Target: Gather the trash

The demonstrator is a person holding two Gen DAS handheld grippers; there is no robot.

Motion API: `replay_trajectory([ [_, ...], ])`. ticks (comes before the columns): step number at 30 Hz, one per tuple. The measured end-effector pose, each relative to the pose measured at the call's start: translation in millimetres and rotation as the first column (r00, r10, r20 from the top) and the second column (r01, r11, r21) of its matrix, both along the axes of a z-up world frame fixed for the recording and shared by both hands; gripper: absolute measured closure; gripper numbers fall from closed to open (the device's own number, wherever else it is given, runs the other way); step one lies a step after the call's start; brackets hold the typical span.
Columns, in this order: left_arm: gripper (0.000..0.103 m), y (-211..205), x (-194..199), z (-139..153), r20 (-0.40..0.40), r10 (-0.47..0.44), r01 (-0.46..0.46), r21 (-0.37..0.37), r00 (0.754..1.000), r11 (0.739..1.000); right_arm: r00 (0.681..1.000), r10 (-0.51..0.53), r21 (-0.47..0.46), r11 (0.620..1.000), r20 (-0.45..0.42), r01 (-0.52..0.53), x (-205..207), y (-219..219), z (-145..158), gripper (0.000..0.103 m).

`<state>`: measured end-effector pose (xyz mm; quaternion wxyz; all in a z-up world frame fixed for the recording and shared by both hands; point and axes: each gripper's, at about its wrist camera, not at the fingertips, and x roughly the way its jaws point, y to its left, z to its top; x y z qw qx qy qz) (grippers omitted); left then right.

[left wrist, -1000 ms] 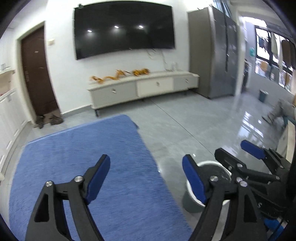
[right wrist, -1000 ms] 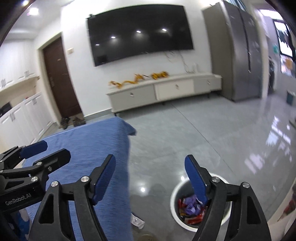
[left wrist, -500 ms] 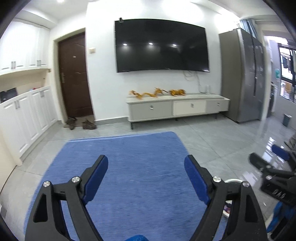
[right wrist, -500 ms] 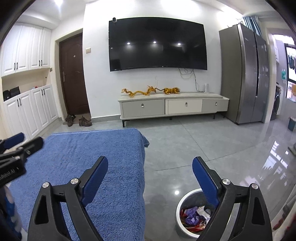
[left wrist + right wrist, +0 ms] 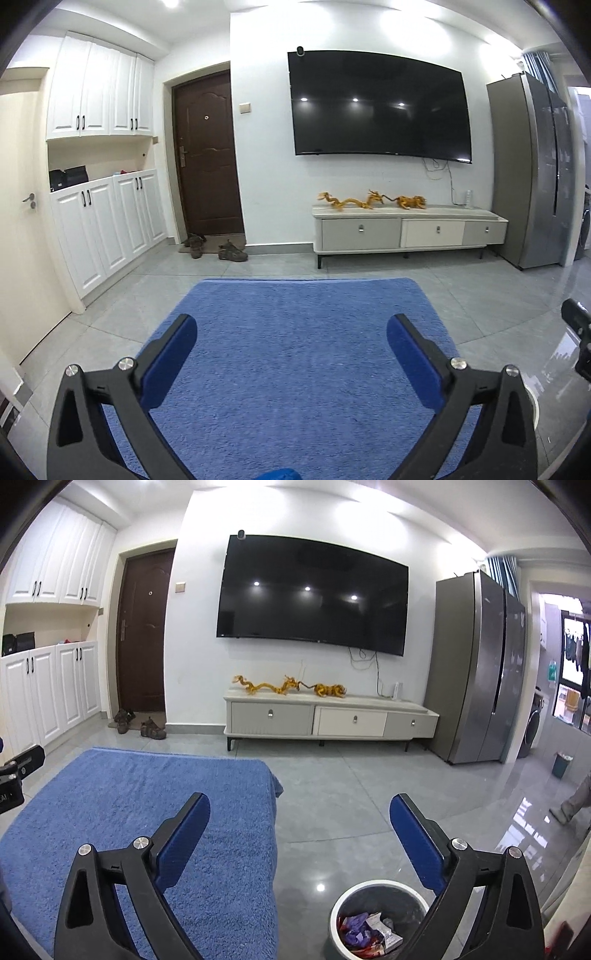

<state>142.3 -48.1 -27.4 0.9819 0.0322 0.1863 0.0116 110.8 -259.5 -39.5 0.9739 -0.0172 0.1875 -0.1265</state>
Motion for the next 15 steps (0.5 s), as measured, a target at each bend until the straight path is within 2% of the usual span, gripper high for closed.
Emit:
replay_trajectory([
  [5, 0.0, 9.8, 1.9, 0.7, 0.003, 0.03, -0.029, -0.032, 1.0, 0.999, 1.0, 0.005, -0.009, 1.0, 0.009, -0.005, -0.4, 6.1, 4.5, 0.006],
  [15, 0.0, 20.5, 5.2, -0.5, 0.008, 0.056, -0.056, -0.041, 0.998, 0.998, 1.0, 0.013, -0.012, 1.0, -0.004, -0.013, 2.5, 10.8, 2.0, 0.005],
])
